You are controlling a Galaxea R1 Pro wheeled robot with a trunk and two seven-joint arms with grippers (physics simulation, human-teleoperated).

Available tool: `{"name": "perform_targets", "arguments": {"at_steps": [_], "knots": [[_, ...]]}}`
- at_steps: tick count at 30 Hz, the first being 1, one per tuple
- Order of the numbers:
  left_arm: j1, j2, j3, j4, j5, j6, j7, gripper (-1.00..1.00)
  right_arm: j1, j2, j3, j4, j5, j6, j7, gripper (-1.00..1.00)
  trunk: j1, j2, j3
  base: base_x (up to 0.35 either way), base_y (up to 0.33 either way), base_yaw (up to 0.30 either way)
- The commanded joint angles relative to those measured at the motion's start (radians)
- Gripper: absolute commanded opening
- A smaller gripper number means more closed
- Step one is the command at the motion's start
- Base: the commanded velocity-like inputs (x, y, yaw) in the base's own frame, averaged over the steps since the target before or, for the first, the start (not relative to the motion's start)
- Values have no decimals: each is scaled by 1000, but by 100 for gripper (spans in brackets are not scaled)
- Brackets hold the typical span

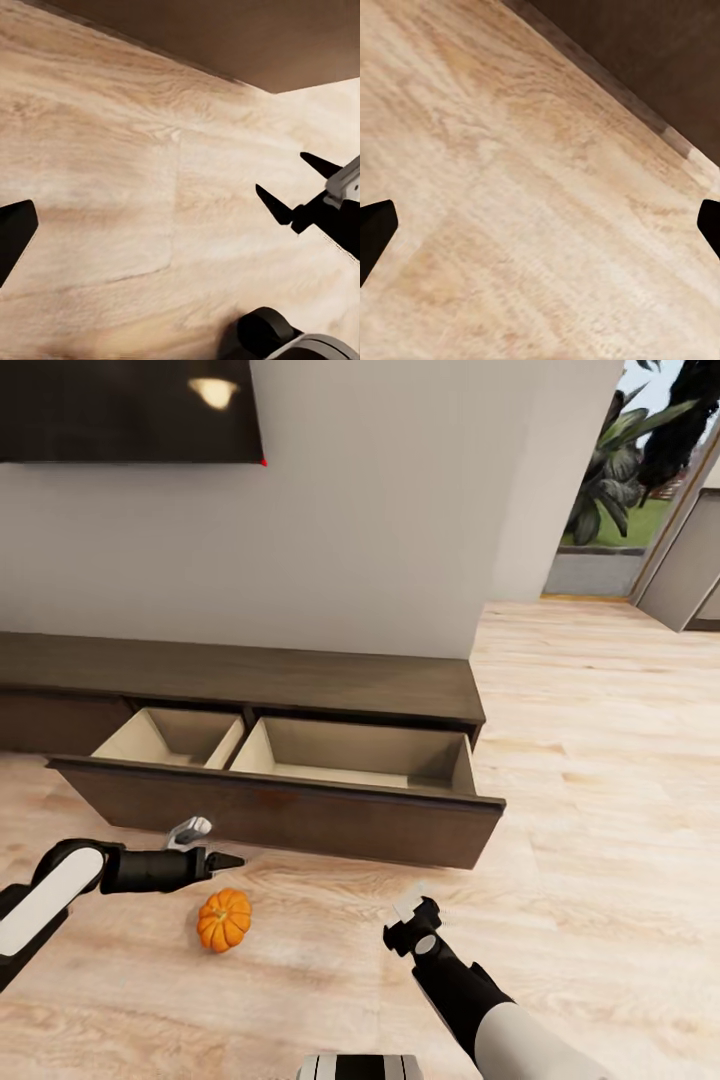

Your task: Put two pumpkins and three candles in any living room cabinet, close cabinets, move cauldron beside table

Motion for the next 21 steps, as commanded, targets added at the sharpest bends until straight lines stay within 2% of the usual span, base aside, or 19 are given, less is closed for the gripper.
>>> {"name": "perform_targets", "arguments": {"at_steps": [1, 10, 15, 21], "knots": [[0, -1, 0, 9, 1, -1, 0, 100, 0, 0, 0, 0, -4, 0, 0, 100, 0, 0, 0, 0, 0, 299], [1, -7, -1, 34, -1, -4, 0, 100, 0, 0, -1, 1, -7, -3, 0, 100, 0, 0, 0, 0, 0, 300], [2, -28, -1, 91, -2, -9, -2, 100, 0, 0, -1, 1, -8, -3, 0, 100, 0, 0, 0, 0, 0, 300], [2, -34, -1, 102, 0, -34, -5, 100, 0, 0, 0, 1, -8, -3, 4, 100, 0, 0, 0, 0, 0, 105]]}}
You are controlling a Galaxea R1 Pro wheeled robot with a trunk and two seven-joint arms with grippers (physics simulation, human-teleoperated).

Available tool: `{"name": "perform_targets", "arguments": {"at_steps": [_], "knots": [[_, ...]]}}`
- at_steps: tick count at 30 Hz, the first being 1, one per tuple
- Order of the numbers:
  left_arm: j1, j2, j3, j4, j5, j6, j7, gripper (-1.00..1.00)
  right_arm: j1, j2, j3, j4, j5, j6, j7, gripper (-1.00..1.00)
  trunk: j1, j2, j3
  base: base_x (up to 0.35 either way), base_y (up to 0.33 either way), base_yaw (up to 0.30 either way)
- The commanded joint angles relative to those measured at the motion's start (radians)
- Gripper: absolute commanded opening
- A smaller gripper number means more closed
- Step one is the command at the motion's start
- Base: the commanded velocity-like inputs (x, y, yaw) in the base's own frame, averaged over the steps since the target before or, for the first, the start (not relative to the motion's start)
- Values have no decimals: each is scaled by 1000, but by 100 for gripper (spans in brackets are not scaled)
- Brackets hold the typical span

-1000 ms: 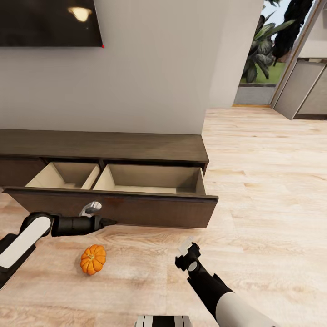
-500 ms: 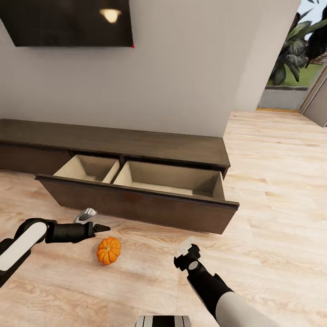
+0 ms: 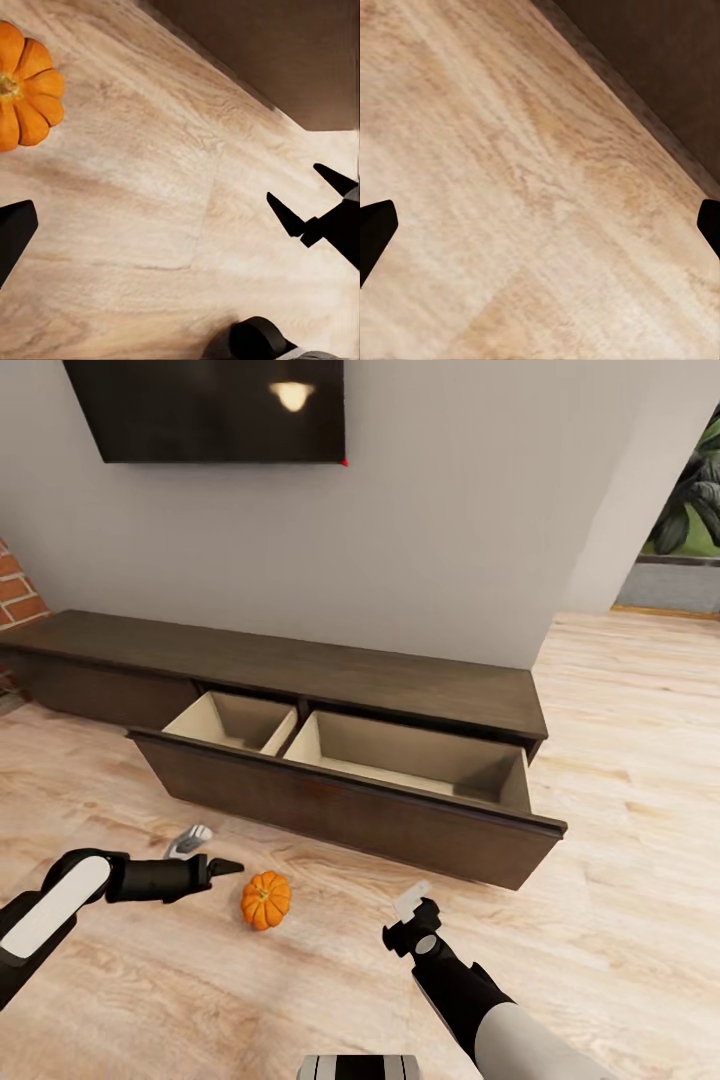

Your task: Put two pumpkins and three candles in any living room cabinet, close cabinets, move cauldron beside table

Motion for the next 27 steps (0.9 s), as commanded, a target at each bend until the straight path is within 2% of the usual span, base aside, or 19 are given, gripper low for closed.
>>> {"name": "perform_targets", "arguments": {"at_steps": [1, 3, 5, 6, 7, 8, 11, 14, 15, 20, 23, 25, 26, 27], "knots": [[0, 0, 1, -2, 3, -7, -2, 100, 0, 0, 0, 0, 0, 0, 6, 100, 0, 0, 0, 0, 0, 16], [0, -1, 17, -14, 9, -15, -7, 100, 0, 0, 0, 0, 0, 2, 53, 100, 0, 0, 0, 0, 0, 7], [0, -1, 56, -35, 11, -17, -22, 100, 0, 0, 0, -2, 0, 4, 109, 100, 0, 0, 0, 0, 0, 3], [0, -1, 82, -49, 12, -17, -35, 100, 0, 0, 0, -4, 0, 5, 133, 100, 0, 0, 0, 0, 0, 1], [0, -1, 140, -71, 22, -15, -84, 100, 0, 0, 0, -12, -2, 5, 168, 100, 0, 0, 0, 0, 0, 0], [0, -1, 167, -76, 40, -14, -122, 100, 0, 0, -1, -19, -2, 5, 176, 100, 0, 0, 0, 0, 0, 0], [0, -1, 204, -80, 89, -15, -187, 100, 0, 0, -2, -41, -3, 7, 185, 100, 0, 0, 0, 0, 0, 137], [0, -2, 234, -81, 108, -16, -203, 100, 0, 0, -2, -47, -3, 7, 187, 100, 0, 0, 0, 0, 0, 251], [0, -3, 258, -81, 127, -17, -217, 100, 0, 0, -2, -49, -4, 7, 189, 100, 0, 0, 0, 0, 0, 284], [0, -4, 281, -73, 204, -19, -285, 100, 0, 0, -2, -54, -4, 7, 191, 100, 0, 0, 0, 0, 0, 291], [0, -5, 284, -77, 228, -20, -309, 100, 0, 0, -3, -62, -4, 7, 193, 100, 0, 0, 0, 0, 0, 268], [0, -28, 286, -79, 235, -20, -321, 100, -1, 0, -3, -70, -4, 7, 194, 100, 0, 0, 0, 0, 0, 117], [0, -46, 289, -80, 236, -20, -325, 100, -1, 0, -3, -72, -5, 7, 194, 100, 0, 0, 0, 0, 0, 59], [0, -72, 295, -78, 237, -20, -329, 100, -1, 0, -3, -75, -26, 7, 194, 100, 0, 0, 0, 0, 0, 30]]}}
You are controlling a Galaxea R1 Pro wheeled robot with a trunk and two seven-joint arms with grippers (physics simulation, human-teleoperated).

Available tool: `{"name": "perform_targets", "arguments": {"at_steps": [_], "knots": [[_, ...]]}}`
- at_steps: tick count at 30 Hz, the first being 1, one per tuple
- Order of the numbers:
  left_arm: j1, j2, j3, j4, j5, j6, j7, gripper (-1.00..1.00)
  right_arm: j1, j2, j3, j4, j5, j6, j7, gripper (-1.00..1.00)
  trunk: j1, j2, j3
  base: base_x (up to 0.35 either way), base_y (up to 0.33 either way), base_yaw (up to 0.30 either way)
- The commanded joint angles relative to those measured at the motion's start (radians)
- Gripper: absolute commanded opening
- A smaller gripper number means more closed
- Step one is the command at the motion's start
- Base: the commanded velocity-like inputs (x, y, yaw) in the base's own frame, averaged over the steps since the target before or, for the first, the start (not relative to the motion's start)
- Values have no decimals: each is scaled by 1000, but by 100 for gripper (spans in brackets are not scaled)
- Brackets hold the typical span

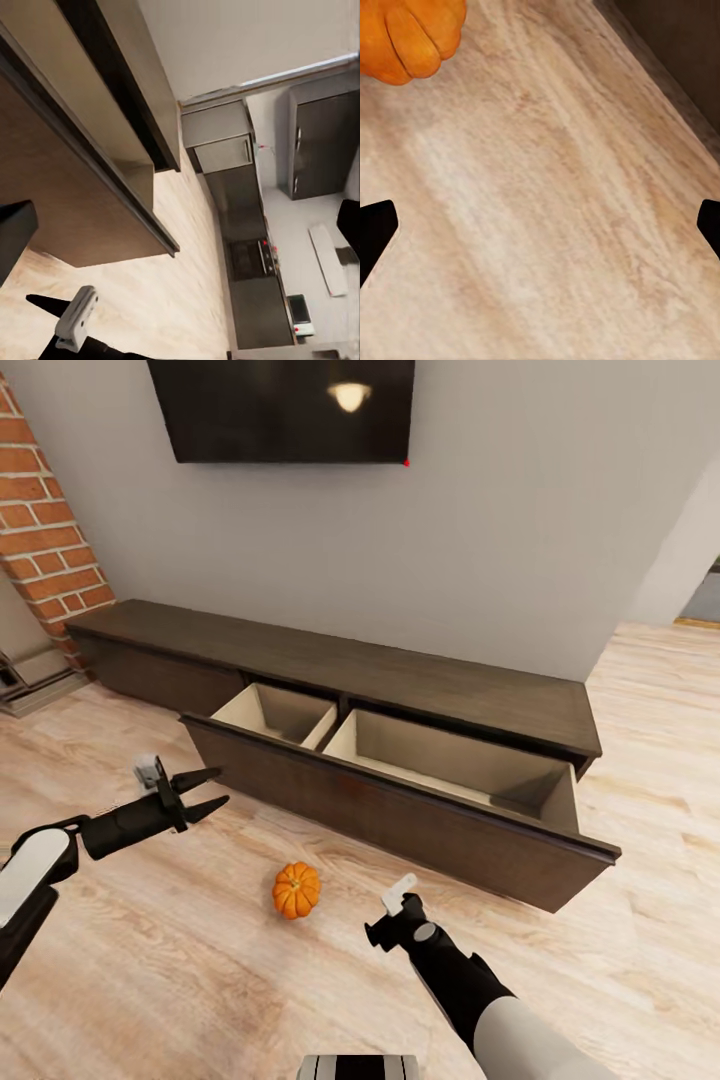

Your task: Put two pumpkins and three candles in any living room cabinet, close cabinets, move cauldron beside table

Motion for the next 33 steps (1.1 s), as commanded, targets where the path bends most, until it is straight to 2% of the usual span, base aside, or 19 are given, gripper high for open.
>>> {"name": "perform_targets", "arguments": {"at_steps": [1, 5, 8, 16, 22, 28, 33], "knots": [[0, -8, 2, 1, 1, 0, -1, 100, 0, 0, 0, 0, -15, 0, 0, 100, 0, 0, 0, 0, 0, 24], [0, -56, 6, -2, 1, -1, -3, 100, 0, 0, 3, 1, -147, 2, 8, 100, 0, 0, 0, 0, 0, 9], [0, -70, 6, -9, 2, 0, -4, 100, 0, 0, 4, 4, -178, 4, 29, 100, 0, 0, 0, 32, 0, 2], [0, -81, 7, -24, 3, 2, -8, 100, 0, 0, 4, 13, -188, 5, 47, 100, 0, 0, 0, 264, 0, 0], [0, -81, 7, -25, 3, 2, -78, 100, 0, 0, 4, 14, -191, 5, 68, 100, 0, 0, 0, 302, 0, 40], [0, -81, 6, -24, 3, 2, -87, 100, 0, 0, 3, 15, -192, 1, 77, 100, 0, 0, 0, 57, 29, 16], [0, -81, 6, -22, 3, 4, -87, 100, 0, 0, 3, 15, -192, 1, 78, 100, 0, 0, 0, 6, 234, 2]]}}
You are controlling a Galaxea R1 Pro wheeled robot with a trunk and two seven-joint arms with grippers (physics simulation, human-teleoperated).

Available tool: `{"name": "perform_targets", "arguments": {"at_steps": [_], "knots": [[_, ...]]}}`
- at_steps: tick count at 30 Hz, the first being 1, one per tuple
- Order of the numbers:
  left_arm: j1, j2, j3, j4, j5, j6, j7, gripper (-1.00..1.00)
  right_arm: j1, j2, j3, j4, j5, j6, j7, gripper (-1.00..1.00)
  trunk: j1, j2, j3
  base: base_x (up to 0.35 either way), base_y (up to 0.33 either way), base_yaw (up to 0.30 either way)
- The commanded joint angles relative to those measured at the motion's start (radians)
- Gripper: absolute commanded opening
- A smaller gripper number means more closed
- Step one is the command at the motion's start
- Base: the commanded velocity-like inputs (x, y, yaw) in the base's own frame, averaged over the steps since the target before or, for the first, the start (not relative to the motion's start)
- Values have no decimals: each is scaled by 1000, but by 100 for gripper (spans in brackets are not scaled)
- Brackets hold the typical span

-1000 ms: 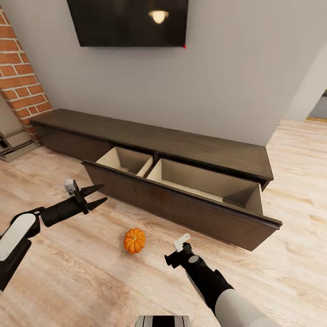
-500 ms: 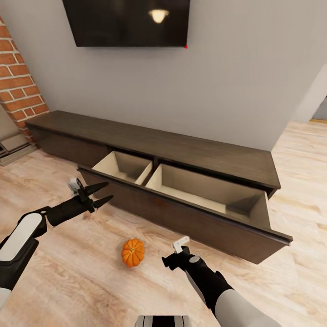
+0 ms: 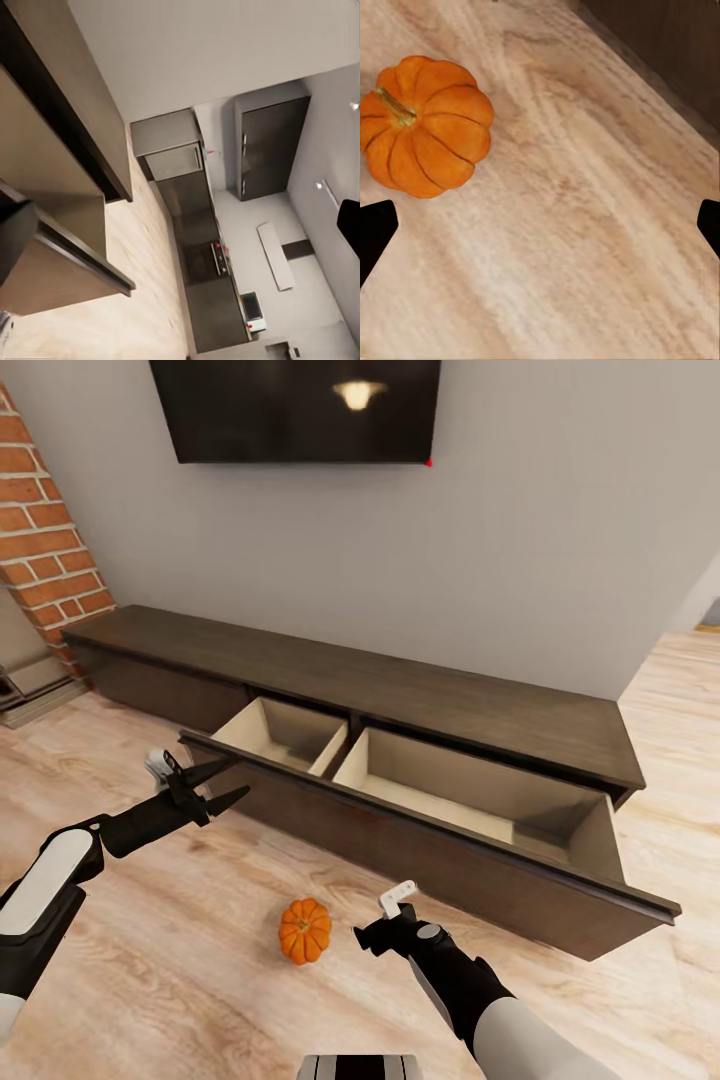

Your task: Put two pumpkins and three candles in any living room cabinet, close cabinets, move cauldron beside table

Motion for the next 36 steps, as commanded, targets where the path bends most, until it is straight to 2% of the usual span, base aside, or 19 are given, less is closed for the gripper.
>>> {"name": "perform_targets", "arguments": {"at_steps": [1, 10, 13, 15, 17, 18, 19, 20, 22, 24, 25, 27, 30, 31, 36], "knots": [[0, 0, 0, 0, 0, 0, 0, 100, 0, 0, 0, 0, 0, 0, 0, 100, 0, 0, 0, 1, 289, 0], [0, 0, 0, -1, 0, 0, 0, 100, 0, 0, -1, -1, -2, 0, 3, 100, 0, 0, 0, 0, 298, 0], [0, 0, -1, -1, 0, 0, 0, 100, 0, 0, -4, -3, -20, 0, 14, 100, 0, 0, 0, 26, 243, 0], [0, 0, -1, -1, 0, -1, 0, 100, 0, 0, -6, -2, -59, 1, 30, 100, 0, 0, 0, 15, 102, 0], [0, 0, -1, -1, -1, -1, 0, 100, 0, 0, -9, -1, -149, 3, 65, 100, 0, 0, 0, 7, 48, 0], [0, 0, -1, -1, -1, -1, 0, 100, 0, 0, -9, -1, -176, 3, 77, 100, 0, 0, 0, 4, 30, 0], [0, 0, -1, -2, -1, -1, -1, 100, 0, 0, -10, 1, -231, 3, 102, 100, 0, 0, 0, 3, 19, 0], [0, 0, -1, -2, -1, -1, -1, 100, 0, 0, -10, 1, -258, 4, 116, 100, 0, 0, 0, 2, 15, 0], [0, 0, -1, -2, -1, -1, -2, 100, 0, 0, -10, 5, -350, 4, 174, 100, 0, 0, 0, 1, 8, 0], [0, 0, -1, -2, -1, -1, -3, 100, 0, 0, -11, 7, -397, 5, 212, 100, 0, 0, 0, 1, 4, 0], [0, 0, -2, -2, -1, -1, -3, 100, -2, -8, -14, 14, -443, 5, 251, 100, 0, 0, 0, 0, 1, 0], [0, 0, -2, -3, -1, -1, -3, 100, -5, -19, -27, 22, -484, 5, 274, 100, 0, 0, 0, 0, 0, 0], [0, 0, -3, -4, -1, -1, -2, 100, -11, -45, -87, 48, -587, 5, 318, 100, 0, 0, 0, 0, 0, 0], [0, 0, -3, -4, -1, -1, -2, 100, -14, -72, -117, 68, -643, 5, 352, 100, 0, 0, 0, 0, 0, 0], [0, 0, -4, -4, -1, -1, 0, 100, -16, -102, -136, 83, -688, 6, 406, 100, 1, -1, -12, 0, 0, 0]]}}
